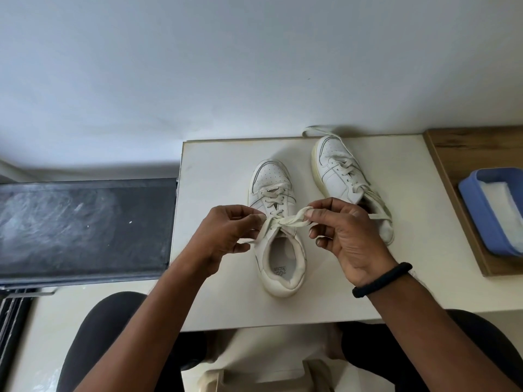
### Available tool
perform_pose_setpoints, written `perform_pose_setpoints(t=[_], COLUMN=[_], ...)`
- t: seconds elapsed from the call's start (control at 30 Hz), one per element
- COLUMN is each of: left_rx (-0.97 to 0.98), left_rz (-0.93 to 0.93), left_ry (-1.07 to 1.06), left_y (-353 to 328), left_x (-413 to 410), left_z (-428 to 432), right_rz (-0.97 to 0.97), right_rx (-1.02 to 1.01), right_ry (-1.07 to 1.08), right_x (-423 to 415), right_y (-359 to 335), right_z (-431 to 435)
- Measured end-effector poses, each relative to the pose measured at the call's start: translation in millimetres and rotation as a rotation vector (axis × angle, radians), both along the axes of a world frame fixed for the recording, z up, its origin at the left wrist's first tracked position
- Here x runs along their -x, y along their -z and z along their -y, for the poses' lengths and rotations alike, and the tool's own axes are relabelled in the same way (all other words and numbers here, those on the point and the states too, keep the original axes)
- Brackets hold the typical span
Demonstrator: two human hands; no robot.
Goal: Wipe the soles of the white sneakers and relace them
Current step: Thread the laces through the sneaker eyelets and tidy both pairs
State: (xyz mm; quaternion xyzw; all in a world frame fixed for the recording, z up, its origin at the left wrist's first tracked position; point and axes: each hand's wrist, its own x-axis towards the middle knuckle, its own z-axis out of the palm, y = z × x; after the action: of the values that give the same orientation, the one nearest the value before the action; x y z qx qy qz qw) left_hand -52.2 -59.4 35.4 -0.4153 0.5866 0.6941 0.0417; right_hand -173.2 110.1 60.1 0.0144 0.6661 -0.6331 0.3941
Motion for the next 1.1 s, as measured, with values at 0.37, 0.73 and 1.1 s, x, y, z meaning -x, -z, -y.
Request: perform_pose_setpoints(t=[0.37,0.73,1.1], left_rx=[0.280,0.537,0.548], left_rz=[-0.028,0.023,0.058], left_ry=[-0.066,0.017,0.097], left_y=[7,11,15], left_x=[-2,-1,-2], left_z=[7,8,8], right_rz=[-0.990,-0.930,-1.016], right_rx=[-0.793,-0.858,-0.891], right_ry=[-0.490,-0.603,-0.597], right_x=[3,8,3], right_y=[0,10,20], right_z=[-10,-5,-1])
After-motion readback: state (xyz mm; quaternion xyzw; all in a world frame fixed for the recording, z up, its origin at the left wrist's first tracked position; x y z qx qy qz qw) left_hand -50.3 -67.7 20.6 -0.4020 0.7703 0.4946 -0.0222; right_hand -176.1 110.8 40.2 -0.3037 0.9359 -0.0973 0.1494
